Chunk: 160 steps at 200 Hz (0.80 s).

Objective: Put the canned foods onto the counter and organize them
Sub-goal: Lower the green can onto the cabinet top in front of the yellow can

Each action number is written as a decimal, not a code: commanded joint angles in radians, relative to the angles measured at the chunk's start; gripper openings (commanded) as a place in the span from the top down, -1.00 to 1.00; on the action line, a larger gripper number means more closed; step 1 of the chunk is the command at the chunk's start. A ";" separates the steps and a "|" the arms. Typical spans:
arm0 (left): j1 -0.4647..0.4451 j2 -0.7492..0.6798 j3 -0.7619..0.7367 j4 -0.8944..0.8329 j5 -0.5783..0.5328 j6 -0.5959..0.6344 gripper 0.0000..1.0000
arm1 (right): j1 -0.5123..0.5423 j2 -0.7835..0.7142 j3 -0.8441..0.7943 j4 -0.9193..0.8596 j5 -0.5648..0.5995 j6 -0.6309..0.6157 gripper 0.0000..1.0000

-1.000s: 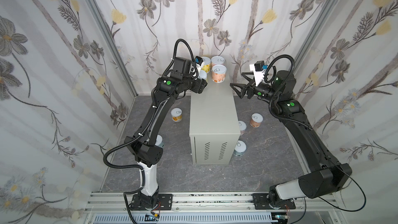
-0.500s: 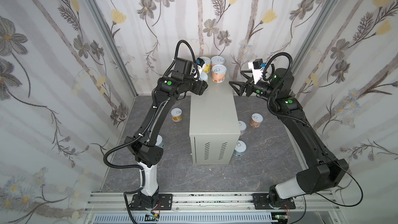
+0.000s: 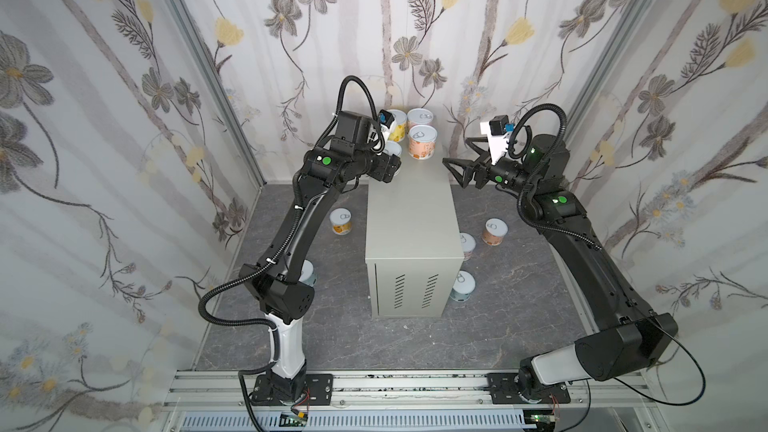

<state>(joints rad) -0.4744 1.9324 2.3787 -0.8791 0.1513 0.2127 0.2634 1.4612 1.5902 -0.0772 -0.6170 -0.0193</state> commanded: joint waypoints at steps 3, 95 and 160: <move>0.001 -0.010 -0.001 0.035 -0.007 0.002 -0.56 | 0.002 -0.013 -0.009 0.019 0.008 -0.013 -0.99; 0.001 0.033 -0.001 0.085 -0.011 0.001 -0.40 | 0.002 -0.006 -0.033 0.036 0.033 -0.021 -0.99; 0.013 0.064 0.001 0.109 -0.041 0.016 -0.41 | 0.002 0.011 -0.044 0.049 0.039 -0.034 -0.99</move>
<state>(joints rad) -0.4683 1.9831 2.3783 -0.7597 0.1352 0.2062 0.2646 1.4666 1.5517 -0.0704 -0.5758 -0.0307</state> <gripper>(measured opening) 0.711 0.996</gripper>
